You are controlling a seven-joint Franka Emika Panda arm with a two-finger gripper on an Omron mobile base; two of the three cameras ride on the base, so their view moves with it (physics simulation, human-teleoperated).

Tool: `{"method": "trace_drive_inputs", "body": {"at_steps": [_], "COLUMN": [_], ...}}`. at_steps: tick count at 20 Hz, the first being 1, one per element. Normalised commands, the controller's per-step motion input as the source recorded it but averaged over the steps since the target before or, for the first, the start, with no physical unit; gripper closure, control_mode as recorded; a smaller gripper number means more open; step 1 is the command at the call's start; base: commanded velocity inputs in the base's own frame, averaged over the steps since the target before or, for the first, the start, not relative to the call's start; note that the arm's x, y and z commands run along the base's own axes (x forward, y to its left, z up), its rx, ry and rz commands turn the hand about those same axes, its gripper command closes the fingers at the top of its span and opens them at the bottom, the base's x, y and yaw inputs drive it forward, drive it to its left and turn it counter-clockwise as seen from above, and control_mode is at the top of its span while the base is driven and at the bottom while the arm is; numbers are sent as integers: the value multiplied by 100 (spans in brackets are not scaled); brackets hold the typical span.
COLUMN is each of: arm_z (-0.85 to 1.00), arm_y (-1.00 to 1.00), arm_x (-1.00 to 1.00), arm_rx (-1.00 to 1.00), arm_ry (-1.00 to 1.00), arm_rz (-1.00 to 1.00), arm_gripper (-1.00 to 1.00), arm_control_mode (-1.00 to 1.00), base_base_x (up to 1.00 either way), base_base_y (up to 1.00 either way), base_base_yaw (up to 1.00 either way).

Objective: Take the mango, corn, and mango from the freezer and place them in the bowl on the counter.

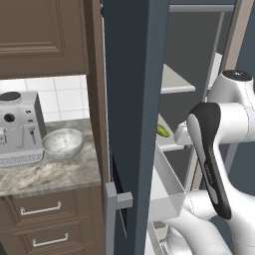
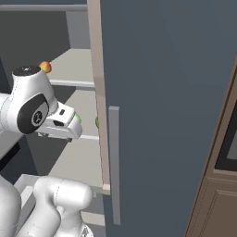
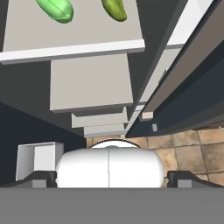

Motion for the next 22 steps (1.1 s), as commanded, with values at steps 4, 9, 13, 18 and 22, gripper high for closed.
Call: {"method": "trace_drive_inputs", "body": {"at_steps": [4,9,13,18,22], "arm_z": [1,38,63,40,27], "arm_y": [3,3,21,29,32], "arm_x": [0,0,0,0,0], "arm_rx": [0,0,0,0,0], "arm_ry": [-2,-9,-12,-13,-15], "arm_rz": [2,16,15,18,18], "arm_gripper": [-100,-100,-100,-100,-100], "arm_control_mode": [-100,-100,-100,-100,-100], "base_base_x": [0,0,0,0,0], "base_base_y": [0,0,0,0,0], "base_base_yaw": [0,0,0,0,0]}}
